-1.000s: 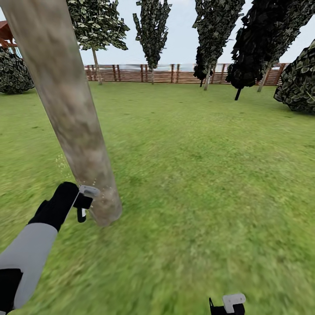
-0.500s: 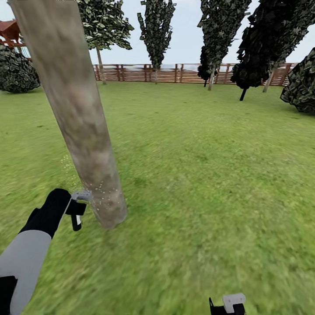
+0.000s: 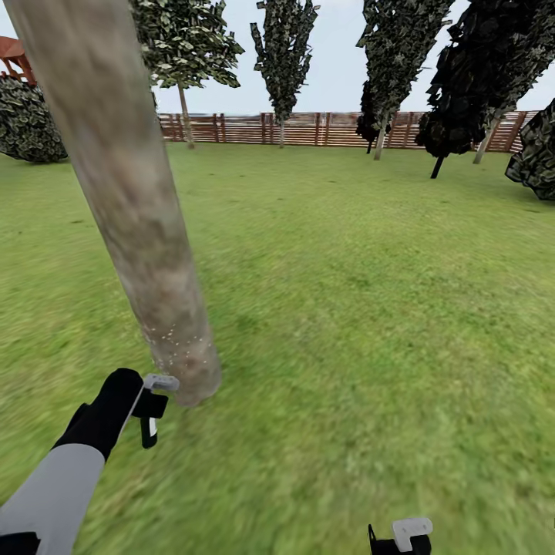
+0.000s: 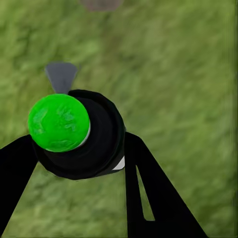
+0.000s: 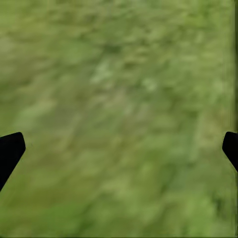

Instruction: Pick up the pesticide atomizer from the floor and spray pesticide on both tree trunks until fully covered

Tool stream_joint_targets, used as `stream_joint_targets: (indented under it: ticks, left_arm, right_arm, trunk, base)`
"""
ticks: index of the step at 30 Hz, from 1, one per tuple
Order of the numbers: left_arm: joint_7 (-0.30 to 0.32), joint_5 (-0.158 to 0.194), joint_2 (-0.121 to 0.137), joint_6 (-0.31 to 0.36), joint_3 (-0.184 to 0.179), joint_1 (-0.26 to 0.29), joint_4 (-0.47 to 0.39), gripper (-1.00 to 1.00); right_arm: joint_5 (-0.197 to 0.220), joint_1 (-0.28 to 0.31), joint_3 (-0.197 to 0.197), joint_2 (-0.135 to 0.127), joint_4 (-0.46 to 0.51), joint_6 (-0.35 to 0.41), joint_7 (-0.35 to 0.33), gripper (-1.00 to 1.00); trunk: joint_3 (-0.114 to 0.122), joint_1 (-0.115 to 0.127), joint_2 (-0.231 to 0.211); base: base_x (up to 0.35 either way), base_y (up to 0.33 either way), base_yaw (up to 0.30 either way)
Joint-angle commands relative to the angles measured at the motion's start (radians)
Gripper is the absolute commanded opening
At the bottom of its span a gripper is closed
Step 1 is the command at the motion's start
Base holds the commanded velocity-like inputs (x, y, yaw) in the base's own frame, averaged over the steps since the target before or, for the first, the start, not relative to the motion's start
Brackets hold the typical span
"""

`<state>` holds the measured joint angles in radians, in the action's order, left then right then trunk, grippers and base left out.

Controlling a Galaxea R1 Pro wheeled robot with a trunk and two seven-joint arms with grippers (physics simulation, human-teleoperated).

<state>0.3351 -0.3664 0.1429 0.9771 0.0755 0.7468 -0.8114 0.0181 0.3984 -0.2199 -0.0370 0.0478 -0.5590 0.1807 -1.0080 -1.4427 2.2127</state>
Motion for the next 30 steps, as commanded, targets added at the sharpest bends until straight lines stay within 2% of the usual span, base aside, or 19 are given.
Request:
stream_joint_targets:
  ticks: [1,6,21,30]
  left_arm:
    - [0.010,-0.009,0.001,0.003,0.002,0.000,-0.001,-1.00]
    - [0.011,-0.008,0.004,0.007,0.003,0.000,0.001,-1.00]
    - [0.009,-0.007,-0.005,0.006,0.004,0.000,-0.001,-1.00]
    - [0.009,-0.006,-0.006,0.006,0.004,0.000,-0.005,-1.00]
  right_arm:
    - [0.002,0.000,-0.008,0.000,0.000,-0.001,0.006,1.00]
    - [0.001,0.000,-0.009,0.000,-0.001,-0.001,0.005,1.00]
    - [0.000,0.000,-0.009,0.002,-0.002,-0.001,0.005,1.00]
    - [0.000,0.000,-0.009,0.002,-0.002,-0.001,0.005,1.00]
  trunk:
    - [-0.001,0.000,0.000]
    - [-0.001,0.000,0.000]
    - [-0.001,0.000,0.000]
    - [-0.001,0.000,0.000]
  base:
    - [0.173,-0.230,0.000]
    - [0.138,-0.240,0.000]
    - [0.004,-0.273,0.002]
    - [0.000,-0.276,0.227]
